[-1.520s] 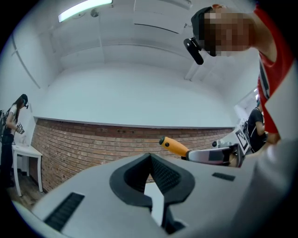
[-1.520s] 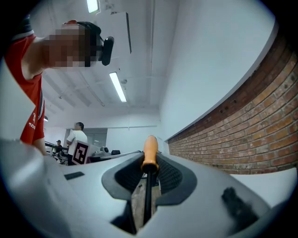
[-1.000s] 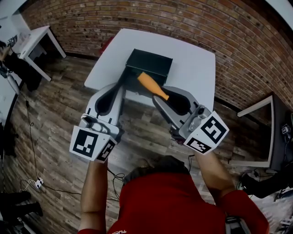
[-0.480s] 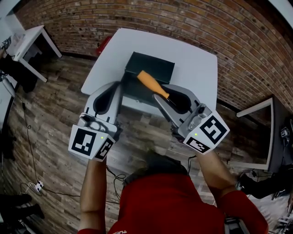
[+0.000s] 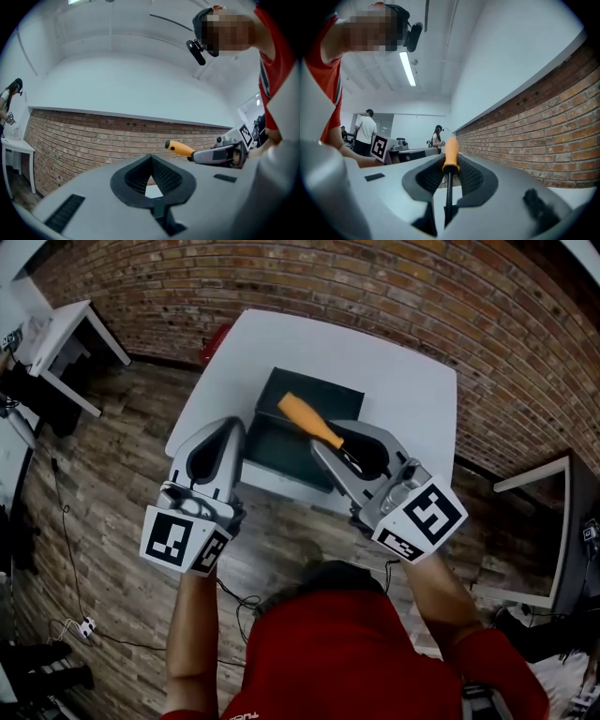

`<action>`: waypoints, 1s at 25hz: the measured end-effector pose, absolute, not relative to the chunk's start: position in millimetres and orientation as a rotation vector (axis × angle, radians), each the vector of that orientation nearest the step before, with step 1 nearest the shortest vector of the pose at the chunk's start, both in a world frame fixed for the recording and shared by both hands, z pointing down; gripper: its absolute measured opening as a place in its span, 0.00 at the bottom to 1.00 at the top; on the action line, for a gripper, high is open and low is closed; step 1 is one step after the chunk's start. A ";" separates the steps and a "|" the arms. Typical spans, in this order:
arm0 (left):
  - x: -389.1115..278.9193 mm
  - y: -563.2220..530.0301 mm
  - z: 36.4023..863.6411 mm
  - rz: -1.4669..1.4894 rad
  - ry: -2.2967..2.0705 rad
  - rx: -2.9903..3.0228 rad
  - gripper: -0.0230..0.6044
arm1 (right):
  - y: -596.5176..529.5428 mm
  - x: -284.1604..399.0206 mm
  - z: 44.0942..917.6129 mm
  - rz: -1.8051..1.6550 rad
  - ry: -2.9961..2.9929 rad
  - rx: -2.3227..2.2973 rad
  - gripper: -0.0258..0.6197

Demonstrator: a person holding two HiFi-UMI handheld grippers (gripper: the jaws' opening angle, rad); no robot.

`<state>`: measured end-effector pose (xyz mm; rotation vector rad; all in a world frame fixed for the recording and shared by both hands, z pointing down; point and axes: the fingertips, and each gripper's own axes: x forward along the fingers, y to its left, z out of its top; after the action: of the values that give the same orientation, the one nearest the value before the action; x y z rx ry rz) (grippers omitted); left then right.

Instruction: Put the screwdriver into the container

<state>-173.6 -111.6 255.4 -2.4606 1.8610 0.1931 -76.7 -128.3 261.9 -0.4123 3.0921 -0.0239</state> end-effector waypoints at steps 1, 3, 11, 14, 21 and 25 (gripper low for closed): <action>-174.5 -117.7 256.7 0.186 1.867 -2.458 0.06 | -134.9 -77.6 263.2 -0.029 3.096 -0.410 0.18; -175.5 -129.2 259.4 0.167 1.879 -2.452 0.06 | -147.7 -79.8 267.0 -0.038 3.108 -0.402 0.18; -187.2 -157.7 269.1 0.127 1.914 -2.444 0.06 | -182.2 -98.3 293.6 -0.060 3.186 -0.385 0.18; -192.6 -165.3 271.9 0.132 1.918 -2.449 0.06 | -188.2 -104.8 300.0 -0.059 3.212 -0.386 0.18; -203.7 -179.4 285.8 0.130 1.877 -2.506 0.06 | -198.8 -116.3 314.5 -0.041 3.271 -0.471 0.18; -210.5 -185.0 291.8 0.121 1.861 -2.530 0.06 | -200.5 -122.7 320.4 -0.010 3.299 -0.502 0.18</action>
<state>-210.5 -185.0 291.8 -2.5298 1.8607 0.1213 -122.7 -200.5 320.4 -0.5018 3.2994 -0.0102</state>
